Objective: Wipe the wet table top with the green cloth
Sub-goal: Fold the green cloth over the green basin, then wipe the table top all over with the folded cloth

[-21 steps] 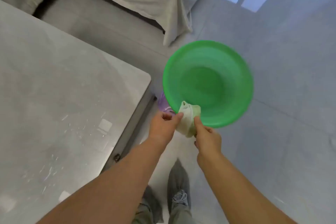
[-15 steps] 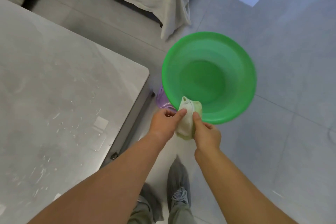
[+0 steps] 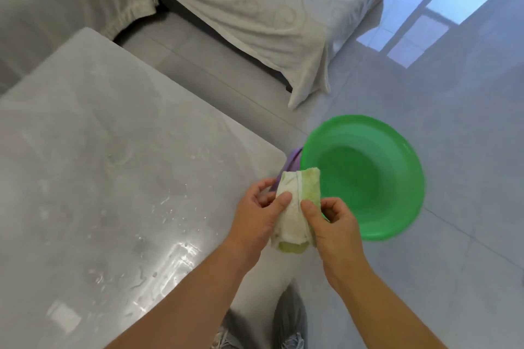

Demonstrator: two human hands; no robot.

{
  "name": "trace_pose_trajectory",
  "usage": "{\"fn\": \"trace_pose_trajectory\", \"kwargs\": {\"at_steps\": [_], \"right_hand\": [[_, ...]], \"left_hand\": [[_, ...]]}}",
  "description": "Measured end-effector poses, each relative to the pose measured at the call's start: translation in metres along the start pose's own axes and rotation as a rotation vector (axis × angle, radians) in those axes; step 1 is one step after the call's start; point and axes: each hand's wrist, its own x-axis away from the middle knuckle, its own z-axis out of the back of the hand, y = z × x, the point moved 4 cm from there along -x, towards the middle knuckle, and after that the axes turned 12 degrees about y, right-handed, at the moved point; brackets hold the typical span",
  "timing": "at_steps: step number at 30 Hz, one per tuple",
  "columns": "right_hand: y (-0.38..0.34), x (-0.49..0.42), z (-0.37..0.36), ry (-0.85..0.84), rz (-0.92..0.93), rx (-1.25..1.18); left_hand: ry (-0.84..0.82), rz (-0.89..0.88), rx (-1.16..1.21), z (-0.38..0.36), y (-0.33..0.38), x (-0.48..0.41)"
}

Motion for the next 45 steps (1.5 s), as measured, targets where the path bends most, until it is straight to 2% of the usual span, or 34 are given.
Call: {"fn": "trace_pose_trajectory", "kwargs": {"at_steps": [5, 10, 13, 17, 24, 27, 29, 30, 32, 34, 36, 40, 43, 45], "right_hand": [[-0.05, 0.039, -0.109, -0.188, 0.19, 0.113], [-0.065, 0.072, -0.224, -0.554, 0.259, 0.284], [-0.07, 0.083, -0.282, -0.714, 0.38, 0.392], [-0.076, 0.08, -0.35, -0.857, 0.562, 0.529], [-0.093, 0.04, -0.458, -0.993, 0.849, 0.71], [-0.106, 0.007, -0.505, -0.91, 0.979, 0.735], [-0.119, -0.011, -0.531, -0.799, 1.077, 0.778], [-0.122, -0.021, -0.548, -0.763, 1.12, 0.836], [-0.117, -0.034, -0.574, -0.726, 1.229, 1.086], [-0.107, -0.04, -0.59, -0.693, 1.394, 1.324], [-0.103, -0.04, -0.599, -0.669, 1.481, 1.348], [-0.089, -0.026, -0.614, -0.652, 1.455, 1.316], [-0.069, -0.005, -0.599, -0.833, 1.636, 1.264], [-0.077, -0.017, -0.601, -0.907, 1.652, 1.287]], "left_hand": [[0.084, -0.097, 0.092, 0.089, 0.072, 0.004], [0.249, -0.167, 0.196, 0.178, 0.123, -0.002], [0.288, -0.163, 0.236, 0.22, 0.14, -0.012], [0.239, -0.171, 0.24, 0.251, 0.165, -0.034], [0.329, -0.177, 0.313, 0.279, 0.202, -0.114], [0.373, -0.289, 0.155, 0.294, 0.222, -0.163], [0.483, -0.354, -0.023, 0.315, 0.233, -0.185], [0.595, -0.37, -0.194, 0.332, 0.233, -0.199], [0.81, -0.321, -0.711, 0.372, 0.225, -0.217], [0.914, -0.222, -1.059, 0.406, 0.209, -0.225], [0.946, -0.158, -1.152, 0.422, 0.194, -0.226], [0.917, -0.091, -1.209, 0.425, 0.178, -0.232], [0.934, -0.078, -1.203, 0.427, 0.179, -0.233], [0.919, -0.081, -1.203, 0.426, 0.182, -0.23]]}}
